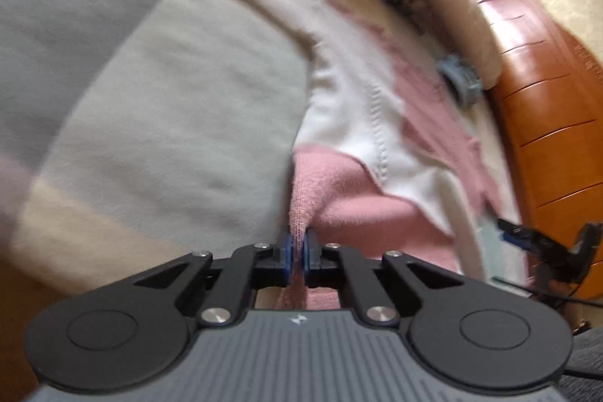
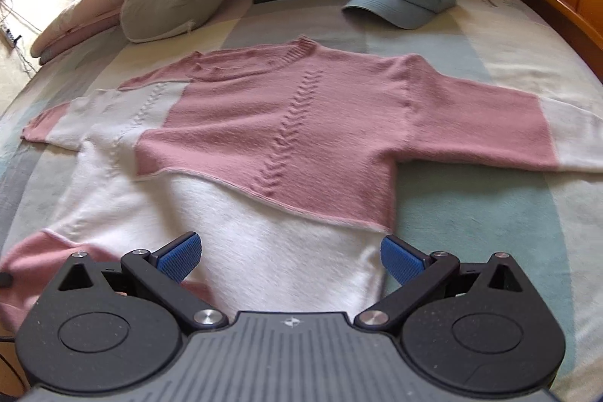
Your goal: Fold clothes
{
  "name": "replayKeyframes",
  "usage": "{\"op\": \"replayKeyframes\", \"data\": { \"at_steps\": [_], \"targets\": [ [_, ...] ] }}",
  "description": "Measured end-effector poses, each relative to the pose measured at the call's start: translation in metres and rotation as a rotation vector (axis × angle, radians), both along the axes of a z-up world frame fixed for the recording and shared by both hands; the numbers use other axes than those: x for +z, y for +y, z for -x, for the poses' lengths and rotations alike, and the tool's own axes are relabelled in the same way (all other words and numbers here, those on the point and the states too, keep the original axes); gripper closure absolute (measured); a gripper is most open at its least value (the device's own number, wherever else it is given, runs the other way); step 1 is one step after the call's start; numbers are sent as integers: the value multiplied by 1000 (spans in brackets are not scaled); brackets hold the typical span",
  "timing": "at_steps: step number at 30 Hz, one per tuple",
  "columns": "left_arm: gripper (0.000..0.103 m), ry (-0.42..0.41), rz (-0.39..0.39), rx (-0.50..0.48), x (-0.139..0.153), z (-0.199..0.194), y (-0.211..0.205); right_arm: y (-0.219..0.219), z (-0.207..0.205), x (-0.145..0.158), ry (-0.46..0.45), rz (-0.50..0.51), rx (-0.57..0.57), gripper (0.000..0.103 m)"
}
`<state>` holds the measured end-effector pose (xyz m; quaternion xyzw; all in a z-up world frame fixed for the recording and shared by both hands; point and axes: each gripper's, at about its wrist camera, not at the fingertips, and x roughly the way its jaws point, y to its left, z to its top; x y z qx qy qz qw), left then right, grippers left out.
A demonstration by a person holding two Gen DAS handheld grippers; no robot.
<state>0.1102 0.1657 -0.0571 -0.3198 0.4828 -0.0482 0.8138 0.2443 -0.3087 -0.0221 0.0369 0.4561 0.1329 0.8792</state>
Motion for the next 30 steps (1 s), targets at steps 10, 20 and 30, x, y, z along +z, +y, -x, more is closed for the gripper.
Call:
{"op": "replayKeyframes", "data": {
  "at_steps": [10, 20, 30],
  "targets": [
    [65, -36, -79, 59, 22, -20, 19, -47, -14, -16, 23, -119, -95, 0],
    [60, -37, -103, -35, 3, -100, -11, -103, -76, -66, 92, -583, -184, 0],
    [60, -20, -84, 43, -5, -90, -15, -107, -95, -78, -58, -602, -145, 34]
  ]
}}
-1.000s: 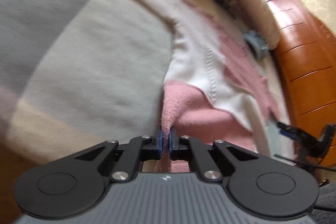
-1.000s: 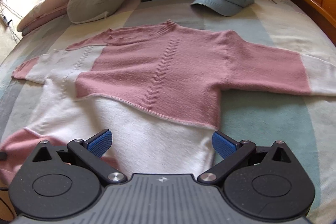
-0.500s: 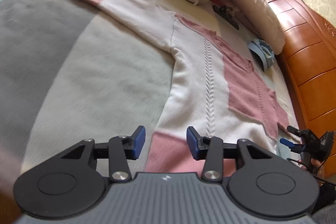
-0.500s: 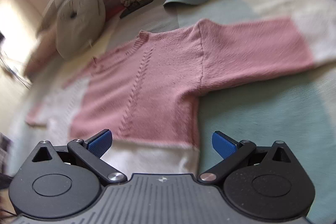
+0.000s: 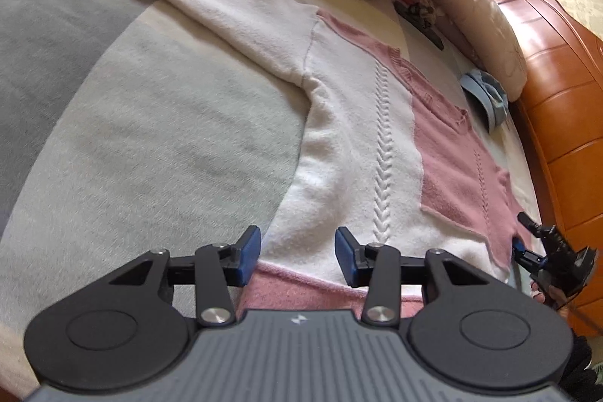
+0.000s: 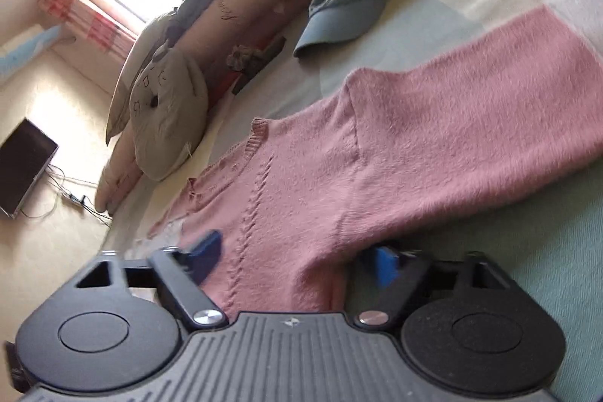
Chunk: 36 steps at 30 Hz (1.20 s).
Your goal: Fold clothes
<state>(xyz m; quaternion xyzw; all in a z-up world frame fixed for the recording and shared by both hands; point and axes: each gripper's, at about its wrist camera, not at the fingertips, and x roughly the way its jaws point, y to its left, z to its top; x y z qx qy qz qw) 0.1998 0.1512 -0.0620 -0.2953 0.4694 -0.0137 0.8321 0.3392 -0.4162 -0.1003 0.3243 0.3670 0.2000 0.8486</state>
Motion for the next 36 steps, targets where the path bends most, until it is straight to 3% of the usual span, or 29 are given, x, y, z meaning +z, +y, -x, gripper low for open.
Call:
{"op": "replayKeyframes", "data": {
  "at_steps": [1, 2, 3, 4, 6, 11, 16, 18, 19, 20, 30, 36],
  "targets": [
    [60, 3, -3, 14, 0, 2, 1, -3, -2, -3, 5, -7, -20, 52],
    [60, 4, -4, 24, 1, 5, 1, -6, -4, -6, 13, -13, -41, 62],
    [60, 5, -5, 34, 2, 7, 2, -11, -7, -9, 25, -17, -63, 85],
    [60, 3, -7, 37, 4, 9, 2, -16, -11, -12, 33, -22, -81, 86],
    [60, 2, -16, 39, 9, 12, 0, -20, -17, -12, 20, -38, -90, 86],
    [60, -15, -39, 18, 21, 13, -7, -21, -47, 10, -3, 28, -95, 87],
    [55, -40, -47, -5, 29, 10, -8, -23, -58, 4, 61, 18, -53, 85],
    [55, -38, -54, -11, 27, 7, -7, -27, -46, 3, 84, -4, -61, 77],
    [55, -37, -54, -19, 26, 5, -6, -28, -36, 5, 90, 4, -76, 65],
    [55, -37, -54, -26, 25, 3, -5, -29, -25, 6, 96, 11, -88, 60],
    [55, -42, -47, -103, 0, -46, 12, -17, 103, 21, 179, 115, -111, 46],
    [55, -83, -64, -150, -10, -83, 17, -3, 134, 22, 189, 125, -205, 41]
  ]
}}
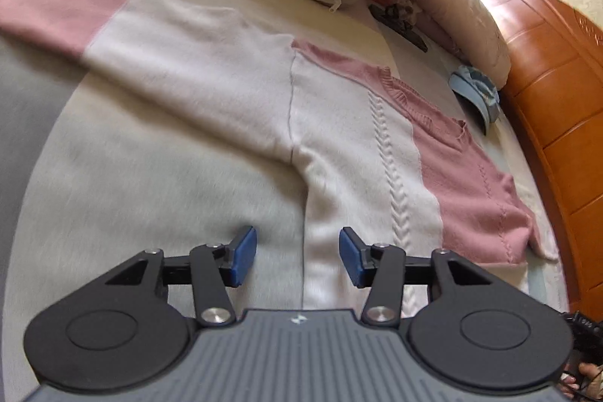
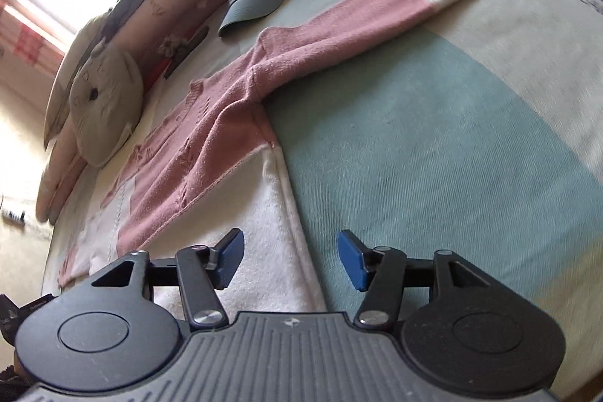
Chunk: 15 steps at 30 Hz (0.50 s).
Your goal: Fold clothes
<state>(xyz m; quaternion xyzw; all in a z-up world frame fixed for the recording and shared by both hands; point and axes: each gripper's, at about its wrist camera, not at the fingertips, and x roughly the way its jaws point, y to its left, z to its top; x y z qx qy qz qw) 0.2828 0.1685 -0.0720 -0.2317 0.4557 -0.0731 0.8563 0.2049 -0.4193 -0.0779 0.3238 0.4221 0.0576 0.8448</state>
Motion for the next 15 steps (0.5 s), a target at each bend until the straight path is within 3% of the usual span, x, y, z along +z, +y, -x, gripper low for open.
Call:
{"op": "replayKeyframes", "data": {
  "at_steps": [2, 7, 9, 12, 15],
  "targets": [
    [55, -16, -64, -46, 7, -5, -11, 7, 2, 2, 3, 23, -20, 40],
    [55, -202, -272, -198, 34, 3, -56, 27, -2, 15, 1, 124, -26, 37],
    [52, -228, -247, -280, 34, 3, -68, 42, -6, 25, -32, 172, 15, 37],
    [51, -208, -191, -368, 23, -2, -77, 72, -16, 42, -98, 237, 129, 27],
    [52, -109, -158, -398, -1, -7, -70, 98, -26, 40, -121, 263, 228, 25]
  ]
}}
